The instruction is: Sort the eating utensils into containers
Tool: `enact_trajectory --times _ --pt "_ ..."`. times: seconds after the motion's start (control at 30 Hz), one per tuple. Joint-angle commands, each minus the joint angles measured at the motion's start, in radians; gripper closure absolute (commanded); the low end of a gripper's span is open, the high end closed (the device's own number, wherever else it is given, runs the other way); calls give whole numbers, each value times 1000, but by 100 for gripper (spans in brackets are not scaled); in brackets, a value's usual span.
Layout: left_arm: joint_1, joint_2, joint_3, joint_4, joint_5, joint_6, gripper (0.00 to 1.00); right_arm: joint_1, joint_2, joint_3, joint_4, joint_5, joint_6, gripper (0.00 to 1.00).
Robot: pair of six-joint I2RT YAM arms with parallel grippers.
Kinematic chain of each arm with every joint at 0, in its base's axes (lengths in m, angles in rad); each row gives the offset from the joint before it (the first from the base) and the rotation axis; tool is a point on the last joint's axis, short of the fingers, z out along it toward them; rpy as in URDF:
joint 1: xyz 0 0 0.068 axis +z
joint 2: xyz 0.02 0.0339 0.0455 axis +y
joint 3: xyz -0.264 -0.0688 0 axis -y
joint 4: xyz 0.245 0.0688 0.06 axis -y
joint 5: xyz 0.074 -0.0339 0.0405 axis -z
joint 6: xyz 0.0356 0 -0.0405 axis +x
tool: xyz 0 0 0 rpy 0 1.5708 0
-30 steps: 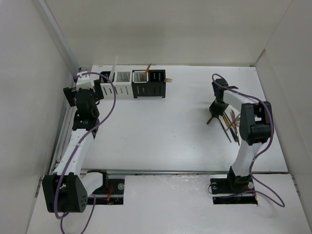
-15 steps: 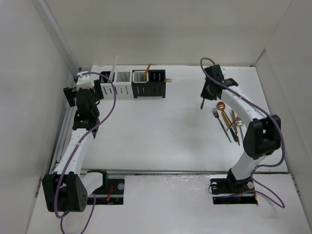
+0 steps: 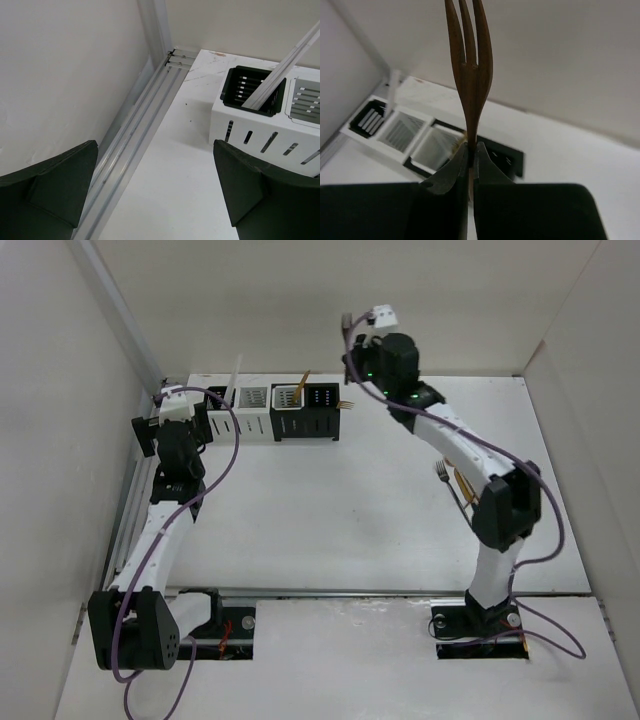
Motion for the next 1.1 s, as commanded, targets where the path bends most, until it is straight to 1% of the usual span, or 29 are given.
enact_trajectory --times 0.0,0.03,0.07,0.1,0.13,0.23,0.27,0.33,0.47,0.57,0.77,0.83,0.87,1.0,1.03,1.07 --pt "4 1 33 58 -8 9 0 69 151 86 423 -27 -157 100" --pt "4 1 33 58 -8 9 0 82 222 86 485 -36 -157 100" --pt "4 1 33 58 -17 9 0 92 251 86 552 -25 -157 100" --pt "4 1 33 58 -17 9 0 105 280 62 706 13 -148 100" --pt "4 1 33 58 -17 9 0 106 329 43 787 27 -148 100" --pt "4 1 33 58 -26 9 0 118 389 -1 999 64 -148 100" --pt "4 -8 33 58 -26 9 0 118 411 -1 999 74 -148 100" --pt "4 -8 24 48 -26 9 0 127 411 10 938 117 -148 100" --pt "4 -8 15 48 -35 9 0 127 379 -82 972 137 -160 100" --pt "4 -8 15 58 -35 9 0 127 370 -112 972 137 -160 100" --pt "4 -8 15 67 -35 9 0 127 370 -121 898 179 -160 100" --pt "4 -8 15 67 -35 9 0 127 361 -135 889 179 -160 83" --pt "4 -17 15 67 -35 9 0 127 360 -144 889 161 -169 58" --pt "4 -26 15 58 -35 9 0 127 285 -173 880 130 -212 13" --pt "4 -26 15 58 -35 9 0 138 267 -184 869 119 -230 0" --pt "4 -26 15 58 -35 9 0 138 246 -184 852 119 -250 0"
